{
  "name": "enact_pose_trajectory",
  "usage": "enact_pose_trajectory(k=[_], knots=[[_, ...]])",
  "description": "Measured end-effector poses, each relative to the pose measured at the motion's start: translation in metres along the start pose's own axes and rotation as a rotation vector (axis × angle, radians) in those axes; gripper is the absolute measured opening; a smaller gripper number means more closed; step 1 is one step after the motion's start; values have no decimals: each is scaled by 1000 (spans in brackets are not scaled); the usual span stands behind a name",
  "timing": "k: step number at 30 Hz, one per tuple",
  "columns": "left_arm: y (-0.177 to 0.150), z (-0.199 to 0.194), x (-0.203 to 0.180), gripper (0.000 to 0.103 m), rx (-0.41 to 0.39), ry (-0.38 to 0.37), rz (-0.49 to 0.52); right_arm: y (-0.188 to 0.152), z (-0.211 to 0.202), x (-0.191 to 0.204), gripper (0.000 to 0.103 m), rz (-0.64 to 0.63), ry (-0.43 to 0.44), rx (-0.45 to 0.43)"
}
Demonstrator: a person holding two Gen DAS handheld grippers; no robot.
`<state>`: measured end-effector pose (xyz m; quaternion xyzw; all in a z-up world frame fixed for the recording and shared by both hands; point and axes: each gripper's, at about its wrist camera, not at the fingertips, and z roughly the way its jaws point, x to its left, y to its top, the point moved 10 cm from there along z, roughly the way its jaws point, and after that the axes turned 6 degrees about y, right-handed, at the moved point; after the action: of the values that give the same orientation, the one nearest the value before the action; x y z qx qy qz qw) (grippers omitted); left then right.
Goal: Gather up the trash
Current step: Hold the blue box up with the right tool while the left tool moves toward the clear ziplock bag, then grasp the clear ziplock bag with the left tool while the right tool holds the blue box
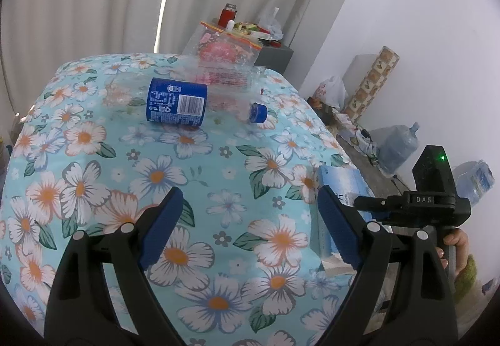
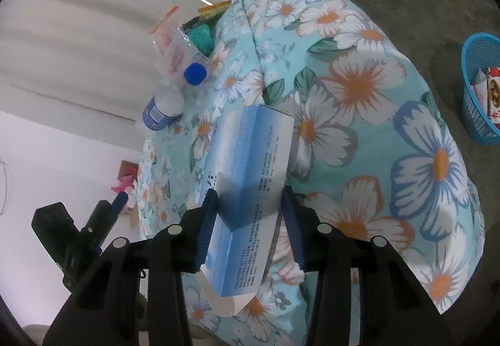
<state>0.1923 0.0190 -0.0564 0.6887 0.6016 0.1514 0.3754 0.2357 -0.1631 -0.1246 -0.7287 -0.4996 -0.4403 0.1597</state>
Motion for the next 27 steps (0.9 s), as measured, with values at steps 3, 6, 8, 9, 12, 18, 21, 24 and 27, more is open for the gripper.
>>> enact_pose_trajectory(k=[3,6,8,9,12,18,21,24,27], knots=[[2,1,3,83,-2,9,-4,3,-1,4,37,-1,41,-5],[12,1,5,83,-18,17,1,5,-3,9,35,-5,85,-13],[25,0,6,83,-39,18,6,7,-3,10,34,-4,104,-18],[31,0,6,83,-51,19,7,8,-3,10,34,-2,110,-21],[62,0,9,83,-100,7,-3,12,-4,10,33,5,130,-31],[107,15,2,83,-136,-47,-8,16,-2,4,32,25,157,-26],[119,32,-2,83,-109,-61,-10,19,1,0,32,37,173,-17],[130,54,-14,83,-80,-41,14,21,2,-3,33,49,188,-12],[136,80,-35,83,-53,-1,69,22,3,-5,33,58,202,-11]])
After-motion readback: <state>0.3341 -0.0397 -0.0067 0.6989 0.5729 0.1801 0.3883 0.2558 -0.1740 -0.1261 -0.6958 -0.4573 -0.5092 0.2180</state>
